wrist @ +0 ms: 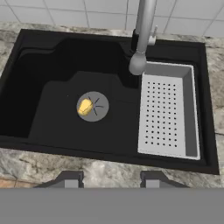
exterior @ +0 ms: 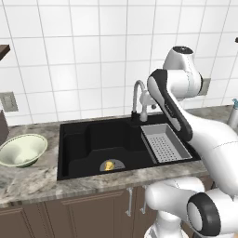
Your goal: Pick the potato from the sink and place it in the bowl. Then pick the bowl and place it in the microwave. Then close the microwave door and press the start button.
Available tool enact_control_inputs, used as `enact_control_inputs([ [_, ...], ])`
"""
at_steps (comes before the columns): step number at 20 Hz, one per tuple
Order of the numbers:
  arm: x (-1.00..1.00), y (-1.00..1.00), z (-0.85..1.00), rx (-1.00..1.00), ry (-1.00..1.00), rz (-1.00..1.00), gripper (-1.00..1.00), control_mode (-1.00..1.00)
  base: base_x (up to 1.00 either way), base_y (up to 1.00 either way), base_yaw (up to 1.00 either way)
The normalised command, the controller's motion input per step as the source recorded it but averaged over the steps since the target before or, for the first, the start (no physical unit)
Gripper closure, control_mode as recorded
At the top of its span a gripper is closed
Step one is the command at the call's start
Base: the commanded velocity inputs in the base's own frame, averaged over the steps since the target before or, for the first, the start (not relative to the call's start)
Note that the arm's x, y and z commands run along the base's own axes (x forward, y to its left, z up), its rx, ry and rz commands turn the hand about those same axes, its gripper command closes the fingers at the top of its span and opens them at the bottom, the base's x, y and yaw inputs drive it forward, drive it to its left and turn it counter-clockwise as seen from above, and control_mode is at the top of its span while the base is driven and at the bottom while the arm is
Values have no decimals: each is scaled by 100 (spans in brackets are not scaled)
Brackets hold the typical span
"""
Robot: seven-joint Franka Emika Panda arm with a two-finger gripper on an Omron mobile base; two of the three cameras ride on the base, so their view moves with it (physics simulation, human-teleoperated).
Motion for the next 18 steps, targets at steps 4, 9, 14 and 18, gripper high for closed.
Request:
enact_control_inputs([
  [4,-11,-6,0,0,0,0,-100,-100,0,0,0],
  [9,-67,16,-51,-1,0,2,-100,-100,0,0,0],
  [14,-7,92,-100,-1,0,-5,-100,-100,0,0,0],
  [18,0,83,-78,0,4,-11,-100,-100,0,0,0],
])
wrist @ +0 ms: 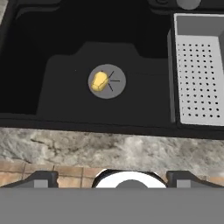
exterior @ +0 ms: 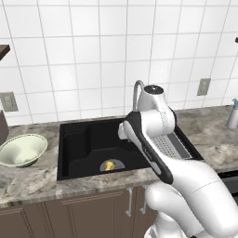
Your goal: Pick the potato from the sink and place it in the bowl. Then pick the bowl and place it in the microwave. Then close the microwave door and press the start button.
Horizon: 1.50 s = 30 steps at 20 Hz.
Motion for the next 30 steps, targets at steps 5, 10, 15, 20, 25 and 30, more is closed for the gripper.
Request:
enact_control_inputs([
  [5,27,27,-38,2,8,-3,-100,-100,0,0,0],
  [10,38,5,-52,0,8,0,-100,-100,0,0,0],
  [15,46,1,-72,0,1,0,-100,-100,0,0,0],
  [20,40,0,-71,0,0,0,-100,-100,0,0,0],
  [25,39,3,-54,0,3,0,-100,-100,0,0,0],
  [30,24,14,-25,0,16,0,-100,-100,0,0,0],
])
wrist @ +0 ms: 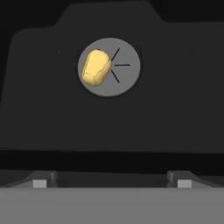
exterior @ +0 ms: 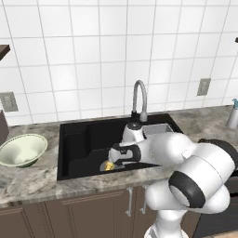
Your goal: Pick the potato from the sink and place it in the bowl. Then pick the bowl and place it in the microwave. Then close the microwave door and press the start button.
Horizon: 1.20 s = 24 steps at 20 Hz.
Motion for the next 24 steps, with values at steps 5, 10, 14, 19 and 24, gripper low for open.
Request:
enact_control_inputs([
  [5,28,14,-23,0,18,0,-100,-100,0,0,0],
  [10,28,12,-36,-2,13,0,-100,-100,0,0,0],
  [14,35,7,-47,-4,8,0,-100,-100,0,0,0],
  [19,38,1,-48,-3,0,0,-100,-100,0,0,0],
  [24,34,5,-47,-4,0,0,-100,-100,0,0,0],
])
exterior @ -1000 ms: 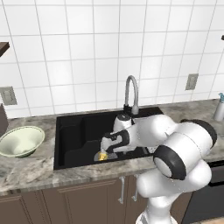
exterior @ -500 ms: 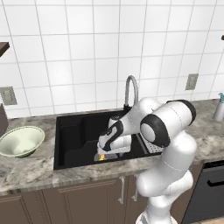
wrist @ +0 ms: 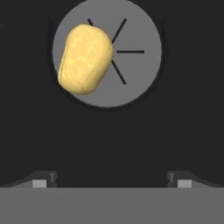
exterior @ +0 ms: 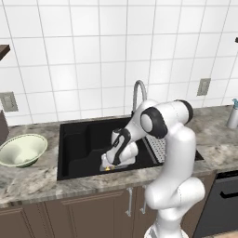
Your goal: Pick the potato from the sink and place it in the bowl. Then pick the bowl and place it in the microwave. Then close the microwave door and press the start button.
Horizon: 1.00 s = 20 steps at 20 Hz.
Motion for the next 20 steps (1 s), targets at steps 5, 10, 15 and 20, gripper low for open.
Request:
enact_control_inputs([
  [5,27,6,-36,-2,0,0,-100,-100,0,0,0],
  [10,37,18,-10,0,-4,0,-100,-100,0,0,0],
  [15,50,15,0,0,-4,0,-100,-100,0,0,0],
  [20,35,6,-16,0,-1,0,-100,-100,0,0,0],
])
